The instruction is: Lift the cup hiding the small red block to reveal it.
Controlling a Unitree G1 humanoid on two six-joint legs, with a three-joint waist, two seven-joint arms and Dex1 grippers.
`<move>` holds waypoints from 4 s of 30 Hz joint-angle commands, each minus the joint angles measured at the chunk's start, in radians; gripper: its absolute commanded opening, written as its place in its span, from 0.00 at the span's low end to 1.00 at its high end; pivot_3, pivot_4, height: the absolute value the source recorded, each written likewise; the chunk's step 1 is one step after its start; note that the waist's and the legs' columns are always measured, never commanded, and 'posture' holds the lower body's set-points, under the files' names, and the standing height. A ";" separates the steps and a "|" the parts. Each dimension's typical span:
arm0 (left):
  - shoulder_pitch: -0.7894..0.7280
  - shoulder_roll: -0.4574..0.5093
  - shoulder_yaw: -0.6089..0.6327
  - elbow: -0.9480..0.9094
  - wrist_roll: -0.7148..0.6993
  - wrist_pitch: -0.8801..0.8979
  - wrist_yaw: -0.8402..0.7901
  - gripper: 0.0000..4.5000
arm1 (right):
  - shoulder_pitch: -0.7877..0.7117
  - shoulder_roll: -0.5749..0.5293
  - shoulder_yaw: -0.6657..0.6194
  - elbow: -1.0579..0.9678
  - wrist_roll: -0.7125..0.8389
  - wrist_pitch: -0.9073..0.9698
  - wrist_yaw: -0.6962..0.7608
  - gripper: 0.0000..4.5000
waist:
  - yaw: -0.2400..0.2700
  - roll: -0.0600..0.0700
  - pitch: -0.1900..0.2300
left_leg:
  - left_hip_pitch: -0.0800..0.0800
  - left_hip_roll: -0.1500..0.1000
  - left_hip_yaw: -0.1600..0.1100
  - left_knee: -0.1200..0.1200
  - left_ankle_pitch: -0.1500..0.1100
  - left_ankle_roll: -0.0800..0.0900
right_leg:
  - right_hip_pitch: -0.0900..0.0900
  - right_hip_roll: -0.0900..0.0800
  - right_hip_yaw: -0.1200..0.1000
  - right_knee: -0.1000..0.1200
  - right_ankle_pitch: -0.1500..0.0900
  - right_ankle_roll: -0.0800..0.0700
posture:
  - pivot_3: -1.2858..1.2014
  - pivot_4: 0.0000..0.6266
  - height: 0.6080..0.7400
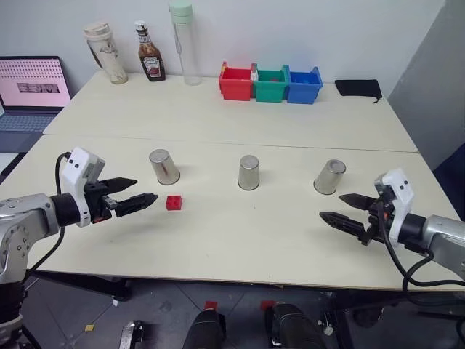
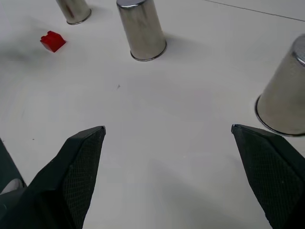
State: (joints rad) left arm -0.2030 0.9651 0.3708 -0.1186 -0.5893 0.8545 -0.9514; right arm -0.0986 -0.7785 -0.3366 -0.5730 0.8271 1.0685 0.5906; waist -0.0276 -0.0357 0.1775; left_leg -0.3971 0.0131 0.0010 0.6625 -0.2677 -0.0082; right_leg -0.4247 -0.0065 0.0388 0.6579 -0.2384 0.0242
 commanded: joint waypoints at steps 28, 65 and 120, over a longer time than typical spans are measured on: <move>0.009 0.052 0.002 -0.006 -0.009 -0.011 -0.053 1.00 | 0.048 -0.040 -0.046 -0.066 0.061 -0.040 -0.041 1.00 | -0.001 0.000 0.000 | 0.001 0.000 0.001 0.001 0.000 0.000 | 0.000 0.000 0.001 0.001 0.000 0.000 | 0.52 0.24 1.00; -0.021 0.053 -0.012 0.032 -0.006 -0.041 -0.072 1.00 | -0.012 -0.023 -0.005 -0.024 0.063 -0.058 -0.057 1.00 | -0.001 0.000 0.000 | 0.001 0.000 0.001 0.001 0.000 0.000 | 0.001 0.000 0.001 0.002 0.000 0.000 | 0.52 0.24 1.00; 0.119 -0.188 -0.093 -0.344 0.000 -0.250 0.039 1.00 | -0.355 0.439 0.520 0.448 -0.431 -0.483 -0.186 1.00 | -0.004 -0.002 -0.001 | 0.006 0.001 0.002 0.003 0.001 -0.001 | 0.003 0.002 0.003 0.006 0.001 -0.001 | 0.52 0.24 1.00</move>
State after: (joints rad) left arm -0.0790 0.7773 0.2736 -0.4414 -0.6147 0.6516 -0.9268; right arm -0.4192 -0.3571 0.1868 -0.1761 0.4383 0.6513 0.4082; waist -0.0316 -0.0372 0.1764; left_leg -0.3915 0.0137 0.0029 0.6653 -0.2666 -0.0094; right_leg -0.4221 -0.0041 0.0414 0.6641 -0.2370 0.0230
